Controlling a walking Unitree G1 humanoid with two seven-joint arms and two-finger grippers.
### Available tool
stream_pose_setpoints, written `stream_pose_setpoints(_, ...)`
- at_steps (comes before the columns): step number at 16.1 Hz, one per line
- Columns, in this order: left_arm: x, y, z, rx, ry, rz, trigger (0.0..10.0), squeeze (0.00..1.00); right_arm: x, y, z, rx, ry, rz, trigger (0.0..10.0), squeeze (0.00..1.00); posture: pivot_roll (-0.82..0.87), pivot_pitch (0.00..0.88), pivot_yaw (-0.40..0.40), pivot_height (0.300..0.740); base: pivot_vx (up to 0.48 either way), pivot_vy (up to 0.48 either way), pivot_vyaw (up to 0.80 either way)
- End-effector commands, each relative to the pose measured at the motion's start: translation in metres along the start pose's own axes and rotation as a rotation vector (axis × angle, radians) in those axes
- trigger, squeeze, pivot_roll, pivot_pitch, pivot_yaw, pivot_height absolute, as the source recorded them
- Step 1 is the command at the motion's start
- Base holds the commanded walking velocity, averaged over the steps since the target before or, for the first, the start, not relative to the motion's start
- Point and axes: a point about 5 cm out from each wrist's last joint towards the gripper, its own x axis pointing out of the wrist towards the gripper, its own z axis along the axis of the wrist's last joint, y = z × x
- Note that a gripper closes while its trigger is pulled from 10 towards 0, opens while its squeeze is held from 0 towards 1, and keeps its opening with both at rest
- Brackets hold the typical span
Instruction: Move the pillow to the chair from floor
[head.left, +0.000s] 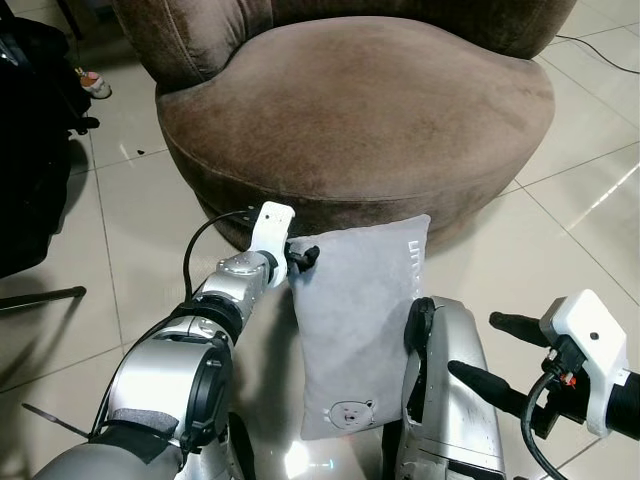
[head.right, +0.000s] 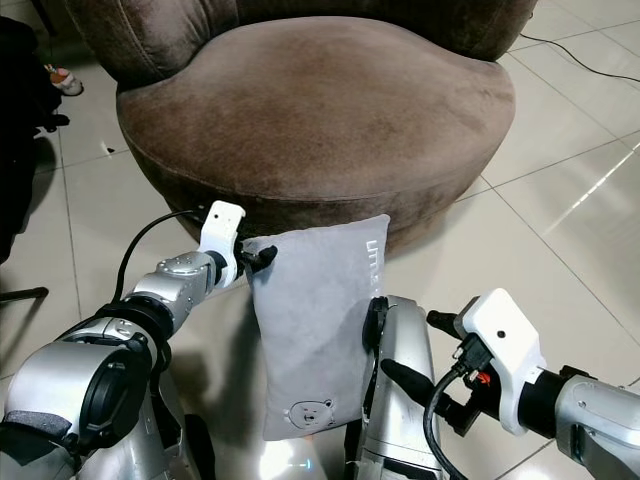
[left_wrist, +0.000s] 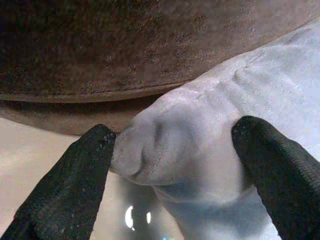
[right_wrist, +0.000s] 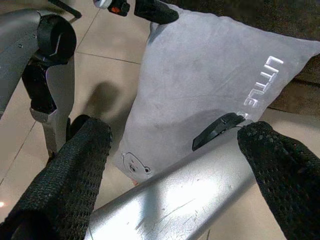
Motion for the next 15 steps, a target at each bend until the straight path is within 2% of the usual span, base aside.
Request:
stream_pose_setpoints(1, -0.001, -0.003, -0.020, 0.007, 0.093, -0.043, 10.0, 0.00, 0.001, 0.002, 0.002, -0.002, -0.008, 0.007, 10.0, 0.00, -0.51, 0.147, 0.015, 0.386, 0.000, 0.000, 0.00)
stream_pose_setpoints(2, -0.002, -0.003, -0.030, 0.071, 0.149, -0.069, 10.0, 0.00, 0.001, 0.002, 0.002, -0.002, -0.011, 0.006, 10.0, 0.00, -0.51, 0.147, 0.015, 0.386, 0.000, 0.000, 0.00)
stream_pose_setpoints(5, -0.005, 0.000, -0.042, 0.047, 0.221, -0.090, 10.0, 0.00, 0.000, 0.003, 0.001, -0.002, -0.004, 0.008, 10.0, 0.00, -0.50, 0.156, 0.014, 0.386, 0.000, 0.000, 0.00)
stream_pose_setpoints(6, -0.007, 0.012, -0.044, 0.255, 0.218, 0.017, 10.0, 0.00, -0.001, 0.003, 0.001, -0.001, -0.002, 0.007, 10.0, 0.00, -0.50, 0.160, 0.014, 0.386, 0.000, 0.000, 0.00)
stream_pose_setpoints(7, -0.007, 0.014, -0.042, 0.315, 0.202, 0.036, 10.0, 0.00, -0.001, 0.003, 0.001, -0.001, -0.001, 0.006, 10.0, 0.00, -0.50, 0.160, 0.014, 0.386, 0.000, 0.000, 0.00)
stream_pose_setpoints(8, -0.007, 0.016, -0.041, 0.407, 0.185, 0.064, 10.0, 0.18, -0.001, 0.003, 0.001, 0.000, 0.000, 0.006, 10.0, 0.00, -0.50, 0.159, 0.013, 0.386, 0.000, 0.000, 0.00)
stream_pose_setpoints(9, -0.007, 0.016, -0.042, 0.531, 0.186, 0.097, 10.0, 1.00, -0.001, 0.003, 0.000, 0.001, 0.001, 0.006, 10.0, 0.00, -0.50, 0.162, 0.012, 0.386, 0.000, 0.000, 0.00)
stream_pose_setpoints(11, -0.006, 0.011, -0.046, 0.497, 0.183, 0.048, 10.0, 1.00, 0.000, 0.003, 0.001, 0.000, -0.001, 0.009, 10.0, 0.00, -0.50, 0.162, 0.009, 0.386, 0.000, 0.000, 0.00)
stream_pose_setpoints(15, -0.005, 0.011, -0.041, 0.416, 0.141, 0.070, 10.0, 1.00, 0.000, 0.002, 0.001, -0.004, 0.002, 0.014, 10.0, 0.00, -0.50, 0.163, 0.003, 0.386, 0.000, 0.000, 0.00)
